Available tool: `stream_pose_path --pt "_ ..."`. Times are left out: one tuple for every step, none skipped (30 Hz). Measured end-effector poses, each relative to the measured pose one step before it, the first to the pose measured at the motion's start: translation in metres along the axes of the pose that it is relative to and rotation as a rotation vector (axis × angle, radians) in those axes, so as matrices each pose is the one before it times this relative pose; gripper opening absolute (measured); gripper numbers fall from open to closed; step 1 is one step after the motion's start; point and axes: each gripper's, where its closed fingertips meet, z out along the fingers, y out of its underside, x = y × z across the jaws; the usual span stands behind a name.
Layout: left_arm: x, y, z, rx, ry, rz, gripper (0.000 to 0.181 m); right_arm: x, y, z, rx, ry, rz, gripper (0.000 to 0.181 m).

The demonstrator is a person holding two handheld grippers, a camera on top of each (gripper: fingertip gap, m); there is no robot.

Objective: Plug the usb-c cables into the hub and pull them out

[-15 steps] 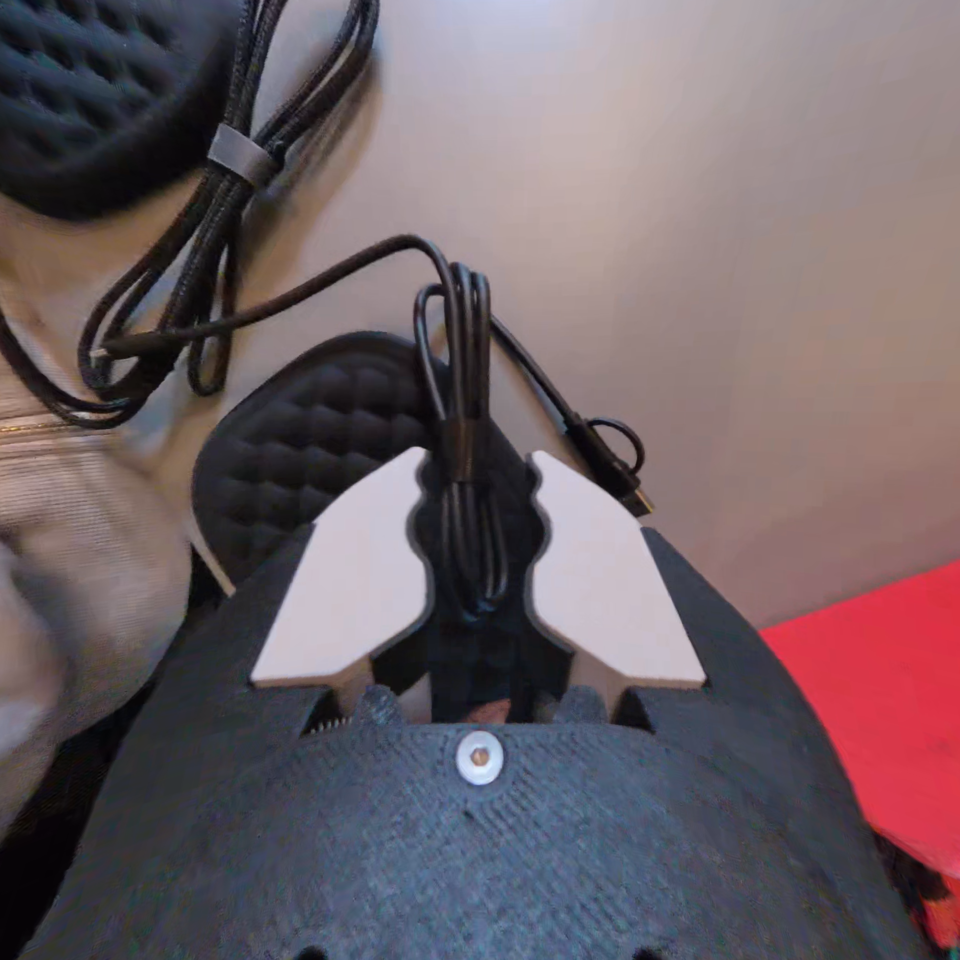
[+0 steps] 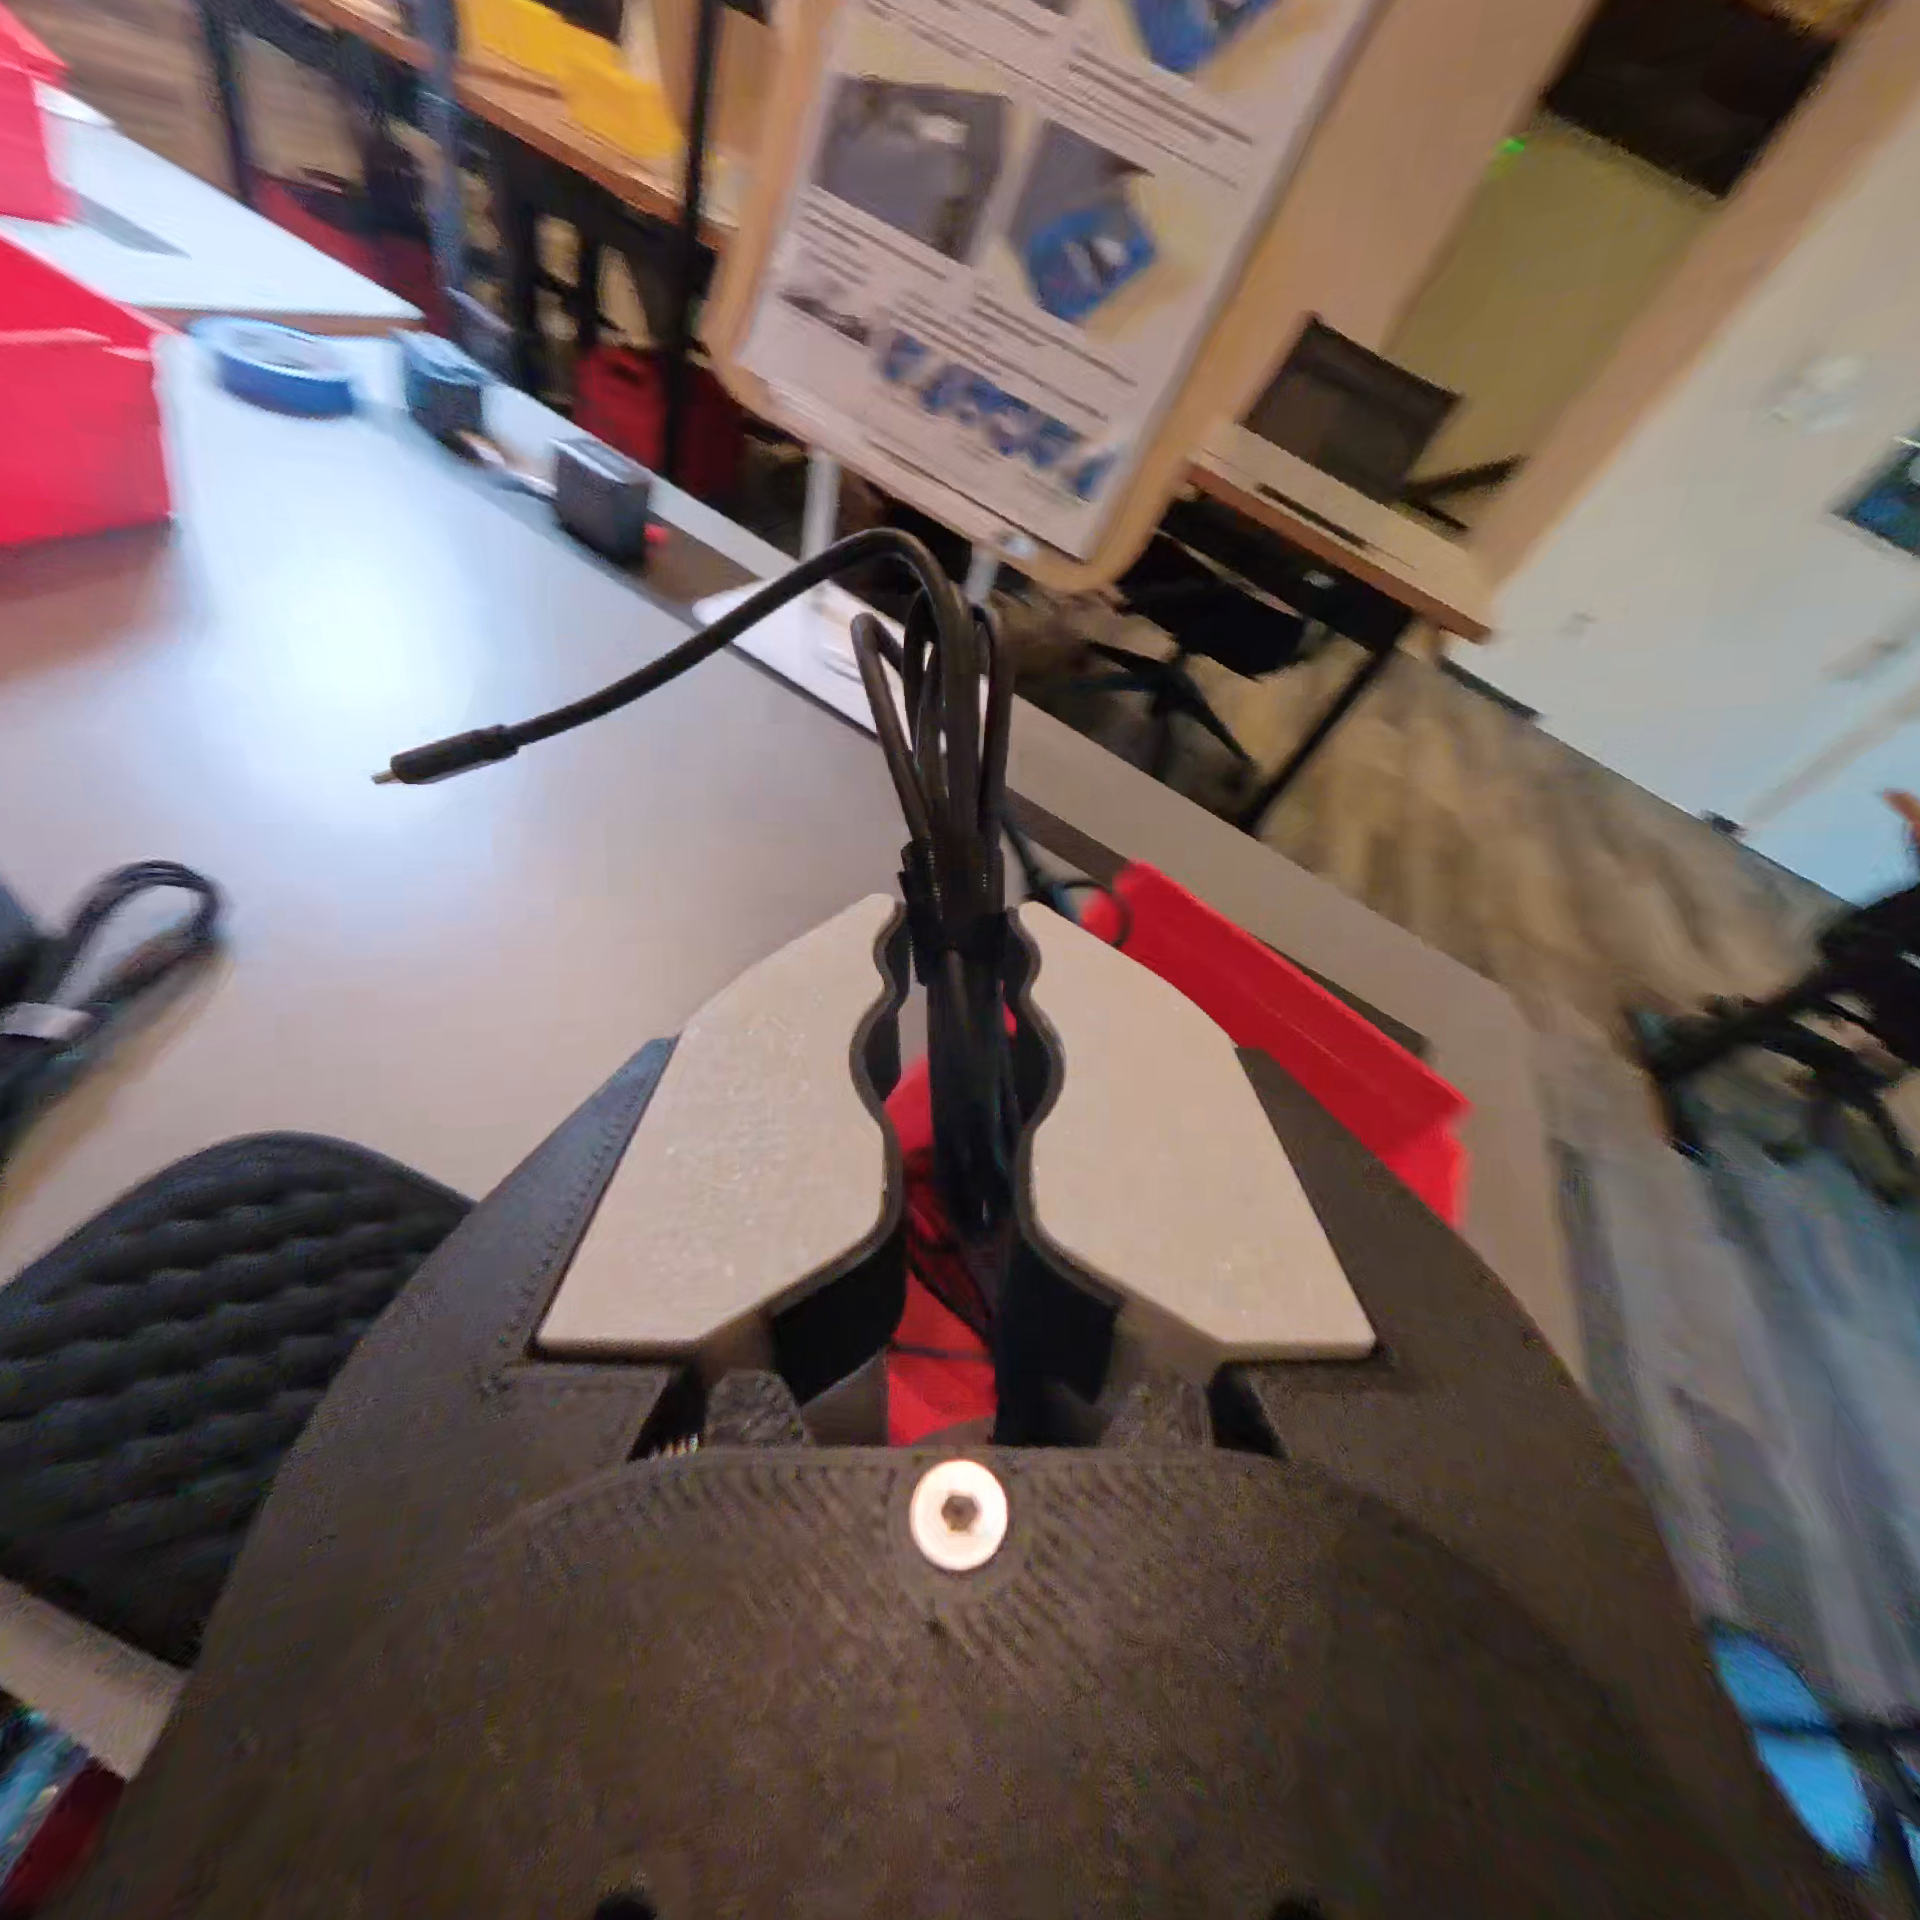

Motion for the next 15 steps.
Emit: stream_pose_path --pt "0.00003 0.00002 0.00002 -0.0004 -0.0006 0.0007 0.01 0.01589 0.00415 -0.00853 -0.025 0.0589 -0.0029 0.016" --pt "0.0 0.00009 0.00013 -0.0008 -0.0008 0.0002 0.01 0.01498 0.00652 -0.00576 -0.0305 0.0604 -0.0143 0.016" --pt "-0.0001 0.00019 0.00014 -0.001 -0.0008 0.0001 0.01 0.01291 0.00901 -0.00288 -0.038 0.0553 -0.0334 0.016" --pt "-0.00014 0.00007 0.00008 -0.0011 -0.0009 0.0003 0.009 0.00958 0.01075 -0.00035 -0.0435 0.0439 -0.0492 0.017" --pt "-0.00001 0.00019 0.00006 -0.0007 -0.0009 0.0009 0.009 0.00553 0.01202 0.0018 -0.0467 0.0277 -0.0575 0.017" --pt "0.00002 0.00009 0.00004 -0.0005 -0.0013 0.0014 0.01 0.00217 0.01265 0.00385 -0.0504 0.0154 -0.0514 0.017" --pt "-0.00002 0.00004 0.00018 -0.0007 -0.0016 0.0015 0.009 -0.00043 0.01304 0.00559 -0.0565 0.0074 -0.0428 0.017" --pt "-0.00001 0.00017 0.00014 -0.001 -0.0013 0.0014 0.009 -0.00201 0.01233 0.00657 -0.0575 0.0071 -0.0412 0.016" --pt "-0.00004 0.00016 0.00009 -0.0014 -0.0007 0.0011 0.01 -0.0039 0.0109 0.00725 -0.0548 0.0034 -0.0476 0.016" --pt "-0.00005 0.00018 0.00015 -0.001 -0.0005 0.0 0.01 -0.00645 0.00927 0.00787 -0.0489 -0.0094 -0.057 0.016" --pt "-0.00014 0.00012 0.00013 -0.0009 -0.0009 -0.0012 0.01 -0.00872 0.0074 0.00888 -0.0376 -0.0257 -0.0613 0.017" --pt "-0.00026 0.00005 0.00008 -0.0005 0.0 -0.0021 0.009 -0.01065 0.00554 0.01009 -0.0244 -0.0431 -0.0572 0.017" --pt "-0.00002 -0.00008 0.0 0.0003 0.0013 -0.0026 0.009 -0.01091 0.00328 0.01108 -0.0107 -0.0531 -0.0399 0.018" --pt "-0.00015 -0.00015 -0.00014 0.001 0.0011 -0.003 0.009 -0.01002 0.00231 0.01153 -0.005 -0.0586 -0.0169 0.017" --pt "-0.00004 -0.00026 -0.00012 0.002 0.0014 -0.0028 0.009 -0.00759 0.00223 0.01182 -0.0038 -0.052 -0.0033 0.018"
